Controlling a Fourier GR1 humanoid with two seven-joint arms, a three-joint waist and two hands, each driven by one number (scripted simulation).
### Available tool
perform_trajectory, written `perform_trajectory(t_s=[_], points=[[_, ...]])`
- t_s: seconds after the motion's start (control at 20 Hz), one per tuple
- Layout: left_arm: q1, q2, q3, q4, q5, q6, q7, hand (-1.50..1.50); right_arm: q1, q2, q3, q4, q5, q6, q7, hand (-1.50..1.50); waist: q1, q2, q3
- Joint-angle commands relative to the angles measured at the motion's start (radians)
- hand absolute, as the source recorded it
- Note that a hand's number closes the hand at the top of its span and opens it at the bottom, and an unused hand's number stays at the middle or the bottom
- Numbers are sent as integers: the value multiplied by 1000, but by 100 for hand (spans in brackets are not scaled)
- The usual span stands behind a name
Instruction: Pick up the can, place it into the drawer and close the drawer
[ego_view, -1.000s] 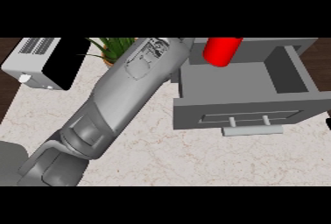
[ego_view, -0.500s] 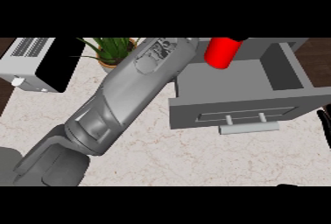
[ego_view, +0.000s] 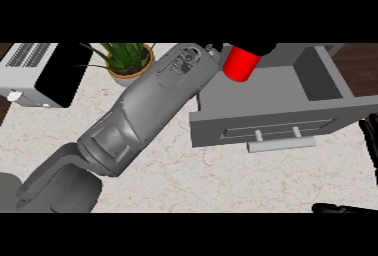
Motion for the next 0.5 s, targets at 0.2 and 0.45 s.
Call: perform_trajectory(t_s=[0.2,0.45], points=[[13,0,-74,70,41,8,-41,150,-17,-23,-10,-36,-26,10,34,-150,-21,6,0],[49,0,-134,63,54,64,-77,-150,-56,-10,14,-17,12,-20,44,-150,-29,10,0]])
